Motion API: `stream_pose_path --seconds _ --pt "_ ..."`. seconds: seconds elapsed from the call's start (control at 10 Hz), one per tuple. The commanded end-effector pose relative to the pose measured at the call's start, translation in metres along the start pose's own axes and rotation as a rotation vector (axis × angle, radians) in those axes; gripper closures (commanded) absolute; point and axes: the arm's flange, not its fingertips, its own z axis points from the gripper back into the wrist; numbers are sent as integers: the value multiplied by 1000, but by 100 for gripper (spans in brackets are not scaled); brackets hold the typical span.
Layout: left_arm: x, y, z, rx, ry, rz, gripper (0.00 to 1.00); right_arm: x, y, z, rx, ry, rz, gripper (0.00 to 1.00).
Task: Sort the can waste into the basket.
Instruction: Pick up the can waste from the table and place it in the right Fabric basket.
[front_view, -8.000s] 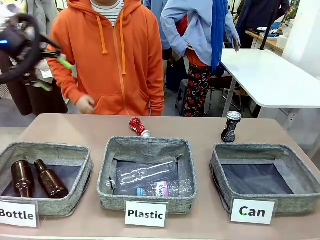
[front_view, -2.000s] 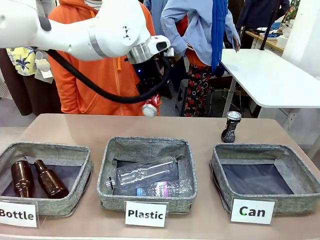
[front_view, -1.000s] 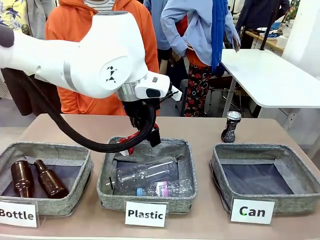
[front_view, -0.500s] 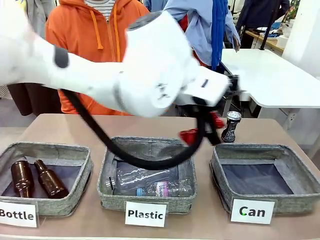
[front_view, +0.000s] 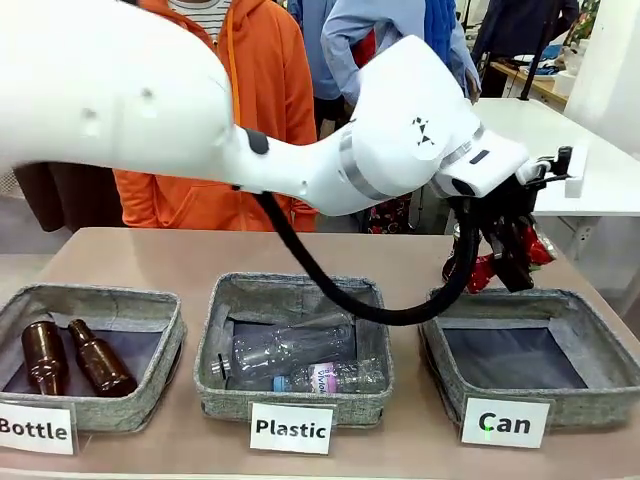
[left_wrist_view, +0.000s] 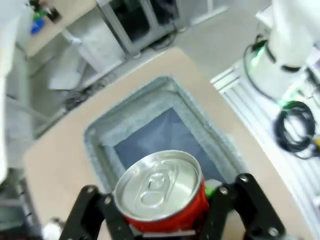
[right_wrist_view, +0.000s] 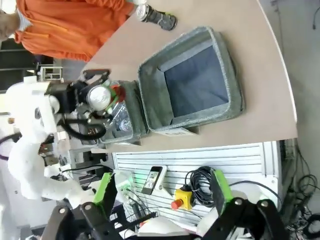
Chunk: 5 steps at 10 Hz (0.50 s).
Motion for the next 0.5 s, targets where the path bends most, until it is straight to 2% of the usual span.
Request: stream_pose_path --seconds 0.0,0.3,0.4 --pt "20 32 -24 -7 102 52 99 4 9 -11 5 13 3 0" --pt "17 35 -28 13 129 145 99 4 9 -11 5 13 3 0" --pt "17 36 -30 10 139 151 60 4 9 -11 5 13 3 0"
